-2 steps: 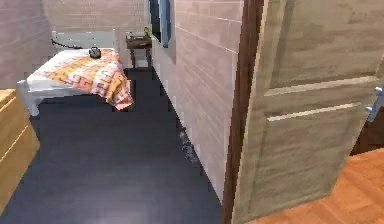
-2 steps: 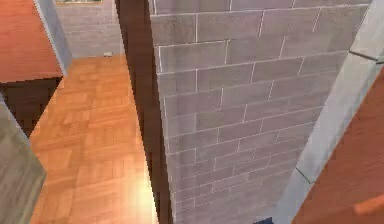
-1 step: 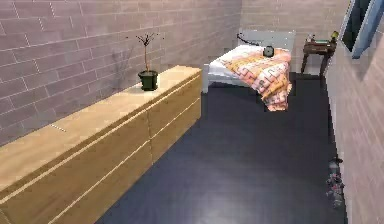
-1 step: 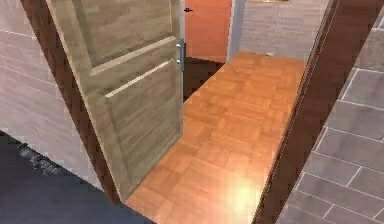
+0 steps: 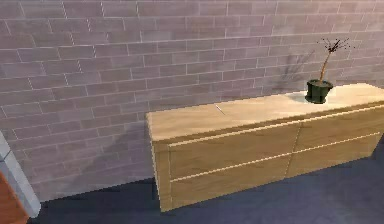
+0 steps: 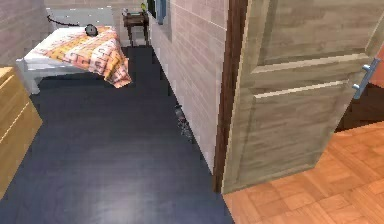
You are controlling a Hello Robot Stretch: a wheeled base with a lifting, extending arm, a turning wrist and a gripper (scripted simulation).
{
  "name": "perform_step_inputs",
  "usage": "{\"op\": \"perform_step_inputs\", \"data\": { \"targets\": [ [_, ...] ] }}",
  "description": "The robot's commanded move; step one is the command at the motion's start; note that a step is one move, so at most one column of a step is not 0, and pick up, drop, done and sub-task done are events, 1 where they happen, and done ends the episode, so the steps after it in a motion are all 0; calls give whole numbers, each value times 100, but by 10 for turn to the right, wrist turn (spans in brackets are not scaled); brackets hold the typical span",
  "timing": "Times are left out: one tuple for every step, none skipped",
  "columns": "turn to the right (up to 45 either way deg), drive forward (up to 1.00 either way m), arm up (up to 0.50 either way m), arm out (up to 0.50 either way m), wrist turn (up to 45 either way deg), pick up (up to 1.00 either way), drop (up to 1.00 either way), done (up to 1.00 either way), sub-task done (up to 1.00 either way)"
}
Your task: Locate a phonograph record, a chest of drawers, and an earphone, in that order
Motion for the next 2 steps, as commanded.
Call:
{"op": "perform_step_inputs", "data": {
  "targets": [
    [-150, 0, 0, 0, 0, 0, 0, 0, 0],
    [0, 10, 0, 0, 0, 0, 0, 0, 0]
  ]
}}
